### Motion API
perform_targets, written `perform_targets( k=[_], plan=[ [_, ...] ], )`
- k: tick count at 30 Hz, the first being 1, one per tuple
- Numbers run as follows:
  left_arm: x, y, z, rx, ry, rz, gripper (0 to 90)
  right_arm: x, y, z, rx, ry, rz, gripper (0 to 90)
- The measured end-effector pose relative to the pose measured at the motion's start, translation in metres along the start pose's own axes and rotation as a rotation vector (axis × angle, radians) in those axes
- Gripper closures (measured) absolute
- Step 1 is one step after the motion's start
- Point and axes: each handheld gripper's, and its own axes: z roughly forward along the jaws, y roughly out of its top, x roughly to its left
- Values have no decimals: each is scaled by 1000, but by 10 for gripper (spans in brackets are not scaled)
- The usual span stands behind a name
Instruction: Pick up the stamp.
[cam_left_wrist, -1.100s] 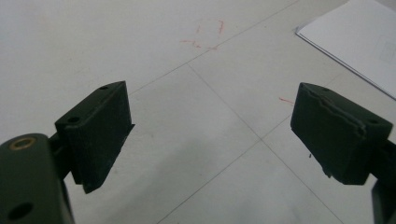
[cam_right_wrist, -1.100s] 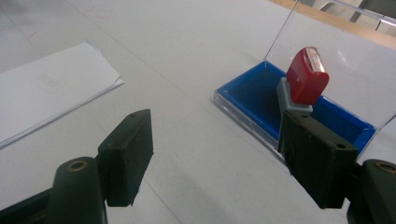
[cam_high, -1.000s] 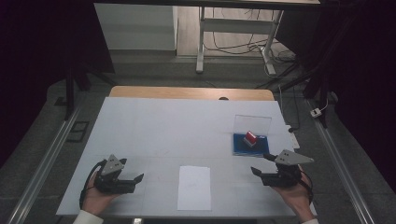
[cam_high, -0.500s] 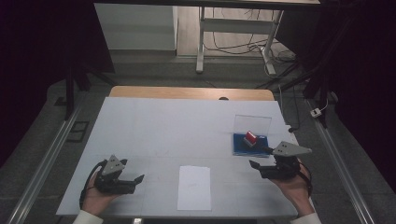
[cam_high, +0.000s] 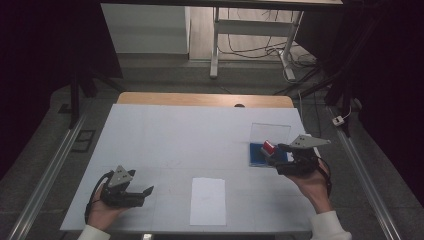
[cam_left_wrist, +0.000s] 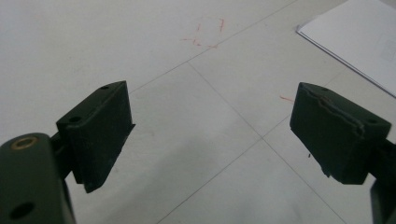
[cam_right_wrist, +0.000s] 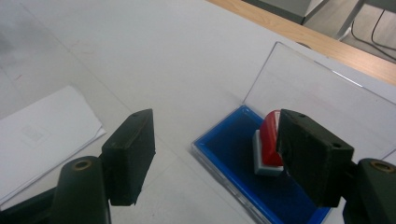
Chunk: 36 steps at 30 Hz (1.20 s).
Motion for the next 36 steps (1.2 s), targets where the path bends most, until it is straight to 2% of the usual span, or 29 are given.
perform_targets(
  k=[7,12,17,29,36],
  plan=[
    [0,0,0,1,2,2,133,-17,7,7,31,-28,39,289],
    [1,0,1,5,3,5,133,-26,5,16,66,-58,29,292],
    [0,0,1,9,5,13,133,-36,4,27,85,-59,37,294],
    [-2,0,2,11,7,18,133,-43,3,49,125,-65,46,324],
    [-4,1,4,19,7,27,133,-50,0,57,139,-67,61,387]
  ],
)
